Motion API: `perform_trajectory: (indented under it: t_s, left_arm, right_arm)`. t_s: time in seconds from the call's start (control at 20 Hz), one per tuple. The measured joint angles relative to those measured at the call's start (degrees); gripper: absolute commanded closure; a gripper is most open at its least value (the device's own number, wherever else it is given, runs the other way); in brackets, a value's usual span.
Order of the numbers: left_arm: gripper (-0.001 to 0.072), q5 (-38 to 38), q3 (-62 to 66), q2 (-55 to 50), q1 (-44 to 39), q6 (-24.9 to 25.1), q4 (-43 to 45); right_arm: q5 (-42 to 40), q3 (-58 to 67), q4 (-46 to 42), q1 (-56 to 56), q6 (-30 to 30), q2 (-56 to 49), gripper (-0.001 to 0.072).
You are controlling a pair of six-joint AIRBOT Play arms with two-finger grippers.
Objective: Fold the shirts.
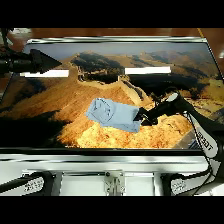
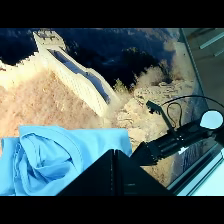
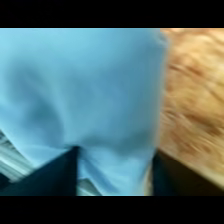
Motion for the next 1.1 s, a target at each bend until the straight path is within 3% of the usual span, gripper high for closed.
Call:
perform_trajectory:
  t_s: [0.2,0.35,0.65,0.85,1.1]
  left_arm:
    - [0.0672,-0.02,0.0,0.0,0.0,-0.5,0.09]
    - [0.0672,0.02,0.0,0.0,0.0,-0.7,0.09]
    - [0.0672,-0.07,0.0,0.0,0.0,-0.79,0.11]
    - [0.0671,-1.79,0.0,0.0,0.0,-2.58,0.13]
    - [0.0672,-7.21,0.0,0.02,0.0,-5.62,0.13]
  right_arm:
    - [-0.35,5.27,9.05,-0.57,-6.62,-0.39,0.0655]
    - [3.5,17.7,9.03,-1.97,-7.21,1.29,0.0655]
    - [14.73,45.48,-8.76,-11.08,-0.87,2.69,0.0656]
    - [22.64,50.73,-16.33,-23.91,-0.74,0.85,0.0656]
    - [25.7,49.75,-20.72,-42.69,-1.31,-3.32,0.0656]
